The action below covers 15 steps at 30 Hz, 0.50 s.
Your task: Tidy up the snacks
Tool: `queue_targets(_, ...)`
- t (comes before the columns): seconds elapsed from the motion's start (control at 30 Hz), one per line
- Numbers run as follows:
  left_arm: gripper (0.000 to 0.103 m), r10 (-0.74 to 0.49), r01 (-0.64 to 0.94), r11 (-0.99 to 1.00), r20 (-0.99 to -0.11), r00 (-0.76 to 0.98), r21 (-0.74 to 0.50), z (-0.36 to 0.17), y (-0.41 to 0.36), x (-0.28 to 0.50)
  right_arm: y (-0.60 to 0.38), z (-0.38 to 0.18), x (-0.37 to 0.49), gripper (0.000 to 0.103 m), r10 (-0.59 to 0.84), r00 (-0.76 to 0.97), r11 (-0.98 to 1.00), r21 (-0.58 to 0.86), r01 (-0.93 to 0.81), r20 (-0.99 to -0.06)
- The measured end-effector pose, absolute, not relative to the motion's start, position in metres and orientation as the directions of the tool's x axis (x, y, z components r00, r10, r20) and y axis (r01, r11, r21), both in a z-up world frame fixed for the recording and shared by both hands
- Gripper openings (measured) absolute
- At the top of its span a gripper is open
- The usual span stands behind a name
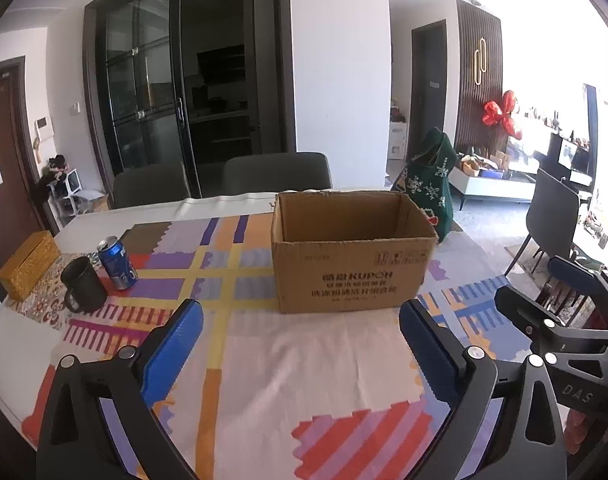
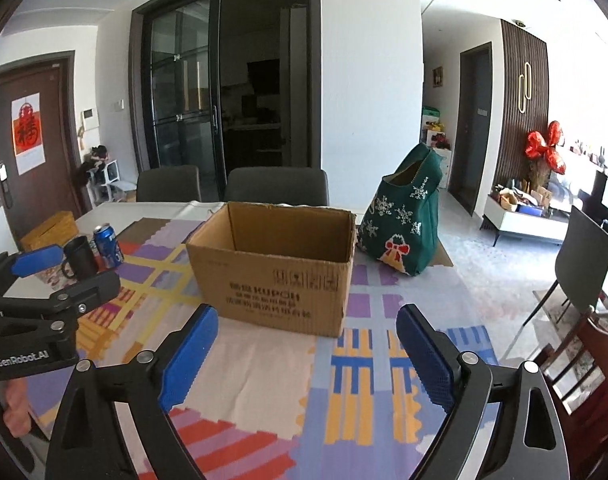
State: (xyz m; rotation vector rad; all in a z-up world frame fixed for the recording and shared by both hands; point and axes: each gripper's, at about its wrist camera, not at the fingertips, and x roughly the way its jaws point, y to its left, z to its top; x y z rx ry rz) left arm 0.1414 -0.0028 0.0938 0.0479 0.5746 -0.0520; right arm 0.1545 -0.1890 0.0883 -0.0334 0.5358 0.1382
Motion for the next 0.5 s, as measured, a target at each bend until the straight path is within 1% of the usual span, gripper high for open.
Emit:
queue_targets(0.3, 0.103, -0.022, 0.058, 0.997, -0.509, 0.86, 0.056, 0.1, -0.008, 0.11, -0.195, 0.088, 0.123, 0.093, 0.128, 0.856, 0.99, 0.019, -0.137, -0.5)
queue_targets(0.5, 0.103, -0.017, 0.056, 0.997, -0.51, 0.86, 0.061, 0.099, -0.011, 0.103, -0.199, 0.089, 0.111, 0.093, 0.117, 0.863, 0.992, 0.014, -0.127, -0.492)
